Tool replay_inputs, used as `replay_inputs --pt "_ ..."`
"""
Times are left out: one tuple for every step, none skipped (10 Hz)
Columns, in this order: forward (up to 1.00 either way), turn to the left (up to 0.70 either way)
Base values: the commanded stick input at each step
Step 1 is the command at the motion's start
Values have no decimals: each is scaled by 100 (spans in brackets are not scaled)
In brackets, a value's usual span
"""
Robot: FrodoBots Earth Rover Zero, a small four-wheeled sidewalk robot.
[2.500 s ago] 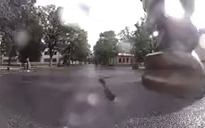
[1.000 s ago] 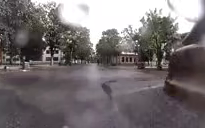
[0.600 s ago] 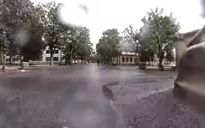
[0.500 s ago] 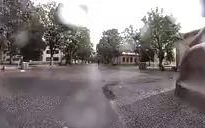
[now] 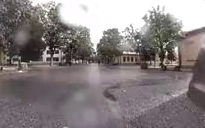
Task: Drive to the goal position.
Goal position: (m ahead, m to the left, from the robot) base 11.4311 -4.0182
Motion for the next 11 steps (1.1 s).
replay_inputs --pt "85 0" --pt "85 0" --pt "85 0" --pt "85 0" --pt "85 0" --pt "85 0" --pt "85 0" --pt "85 0" --pt "85 0" --pt "85 0" --pt "85 0"
